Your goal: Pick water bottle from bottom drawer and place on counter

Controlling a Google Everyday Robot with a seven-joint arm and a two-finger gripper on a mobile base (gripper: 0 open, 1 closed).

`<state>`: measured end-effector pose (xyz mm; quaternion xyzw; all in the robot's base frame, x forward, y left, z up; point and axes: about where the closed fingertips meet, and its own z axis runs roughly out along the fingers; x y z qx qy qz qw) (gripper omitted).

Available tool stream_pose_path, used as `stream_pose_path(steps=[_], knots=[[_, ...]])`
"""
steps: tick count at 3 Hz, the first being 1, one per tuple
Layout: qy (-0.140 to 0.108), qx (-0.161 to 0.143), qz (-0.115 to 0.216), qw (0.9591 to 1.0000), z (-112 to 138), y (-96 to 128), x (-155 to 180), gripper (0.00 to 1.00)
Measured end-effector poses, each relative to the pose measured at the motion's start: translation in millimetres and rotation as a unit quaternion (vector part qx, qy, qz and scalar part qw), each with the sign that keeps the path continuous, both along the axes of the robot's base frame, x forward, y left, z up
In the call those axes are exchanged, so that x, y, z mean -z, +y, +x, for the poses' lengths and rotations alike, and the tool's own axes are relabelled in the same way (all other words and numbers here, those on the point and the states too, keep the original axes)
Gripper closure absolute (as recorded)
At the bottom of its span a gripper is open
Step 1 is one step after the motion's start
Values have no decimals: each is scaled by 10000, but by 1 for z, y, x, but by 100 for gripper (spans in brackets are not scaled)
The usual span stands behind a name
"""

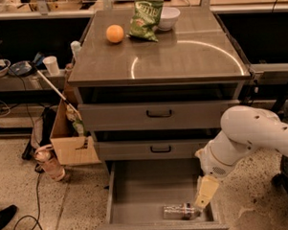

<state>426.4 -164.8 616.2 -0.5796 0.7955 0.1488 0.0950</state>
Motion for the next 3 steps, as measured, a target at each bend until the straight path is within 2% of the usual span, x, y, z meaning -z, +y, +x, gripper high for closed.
stream_pose_path(steps=[1, 2, 3], knots=[[-168, 82, -45, 9998, 1, 4, 9, 0], [-330, 161, -152, 9992, 12, 15, 50, 0], [-328, 154, -150, 9992, 24, 24, 79, 0]])
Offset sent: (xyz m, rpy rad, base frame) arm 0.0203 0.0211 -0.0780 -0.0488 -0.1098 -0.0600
